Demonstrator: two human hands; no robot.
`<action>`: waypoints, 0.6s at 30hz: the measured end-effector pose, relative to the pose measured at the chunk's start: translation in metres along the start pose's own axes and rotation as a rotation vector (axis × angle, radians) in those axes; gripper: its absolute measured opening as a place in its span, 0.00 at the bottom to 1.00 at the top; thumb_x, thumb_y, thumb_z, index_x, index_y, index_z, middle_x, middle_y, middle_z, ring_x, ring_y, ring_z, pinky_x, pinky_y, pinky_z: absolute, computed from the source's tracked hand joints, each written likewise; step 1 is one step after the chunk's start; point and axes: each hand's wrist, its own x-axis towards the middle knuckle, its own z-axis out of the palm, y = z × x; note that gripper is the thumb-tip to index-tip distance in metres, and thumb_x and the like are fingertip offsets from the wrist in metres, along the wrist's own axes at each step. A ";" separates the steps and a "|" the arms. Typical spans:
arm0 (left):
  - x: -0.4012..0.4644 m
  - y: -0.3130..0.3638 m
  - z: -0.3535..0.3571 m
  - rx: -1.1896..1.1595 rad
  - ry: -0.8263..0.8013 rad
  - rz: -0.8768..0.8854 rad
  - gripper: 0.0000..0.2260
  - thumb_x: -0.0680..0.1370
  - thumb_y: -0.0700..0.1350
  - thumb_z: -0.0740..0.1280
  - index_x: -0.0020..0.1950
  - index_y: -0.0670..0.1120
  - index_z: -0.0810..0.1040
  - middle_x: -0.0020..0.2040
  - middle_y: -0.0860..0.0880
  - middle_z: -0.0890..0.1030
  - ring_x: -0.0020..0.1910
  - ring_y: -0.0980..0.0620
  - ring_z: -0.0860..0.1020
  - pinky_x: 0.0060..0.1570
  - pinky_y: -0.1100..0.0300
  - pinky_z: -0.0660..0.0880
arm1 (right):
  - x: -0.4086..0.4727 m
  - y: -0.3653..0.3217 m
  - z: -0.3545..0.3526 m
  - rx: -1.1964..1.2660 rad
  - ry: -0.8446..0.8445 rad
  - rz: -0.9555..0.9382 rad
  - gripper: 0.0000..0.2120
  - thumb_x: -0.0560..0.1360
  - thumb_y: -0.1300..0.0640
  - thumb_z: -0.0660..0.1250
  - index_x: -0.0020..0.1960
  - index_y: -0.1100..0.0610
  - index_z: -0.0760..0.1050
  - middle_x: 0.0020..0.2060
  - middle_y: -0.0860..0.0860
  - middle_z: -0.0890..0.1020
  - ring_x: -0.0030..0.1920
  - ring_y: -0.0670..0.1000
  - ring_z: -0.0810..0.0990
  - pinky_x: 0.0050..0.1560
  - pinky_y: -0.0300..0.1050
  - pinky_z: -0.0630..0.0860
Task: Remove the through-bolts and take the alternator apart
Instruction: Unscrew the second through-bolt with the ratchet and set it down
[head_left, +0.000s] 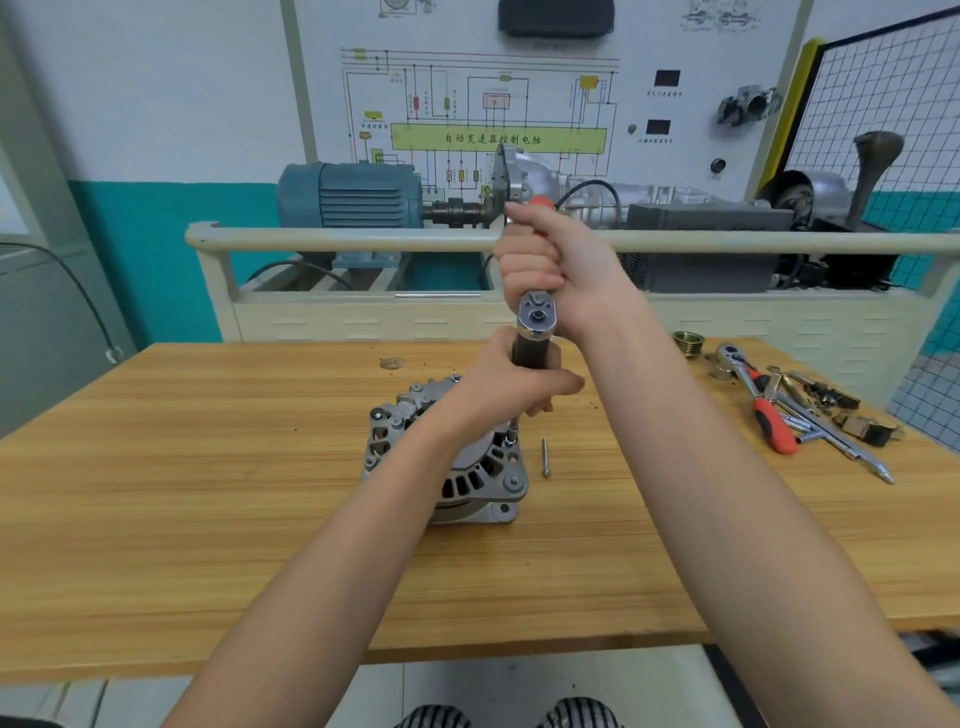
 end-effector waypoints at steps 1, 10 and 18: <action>-0.001 0.000 0.000 -0.031 -0.035 0.015 0.17 0.67 0.36 0.69 0.21 0.48 0.68 0.21 0.49 0.68 0.22 0.54 0.68 0.34 0.55 0.72 | 0.001 0.000 0.001 -0.027 -0.025 0.047 0.20 0.82 0.56 0.55 0.31 0.55 0.59 0.16 0.47 0.61 0.15 0.42 0.54 0.13 0.31 0.53; 0.004 0.002 0.014 -0.155 0.367 -0.030 0.11 0.72 0.29 0.62 0.32 0.40 0.70 0.24 0.46 0.66 0.20 0.54 0.64 0.24 0.62 0.63 | -0.004 0.018 0.001 0.203 0.240 -0.616 0.20 0.82 0.57 0.56 0.32 0.53 0.59 0.17 0.44 0.57 0.15 0.43 0.54 0.14 0.34 0.53; -0.003 0.006 -0.004 -0.030 -0.080 0.013 0.17 0.70 0.31 0.68 0.25 0.42 0.67 0.23 0.46 0.68 0.22 0.54 0.67 0.32 0.61 0.71 | 0.005 0.001 0.003 0.006 -0.083 0.127 0.22 0.82 0.54 0.52 0.30 0.56 0.60 0.19 0.45 0.55 0.15 0.43 0.53 0.13 0.33 0.54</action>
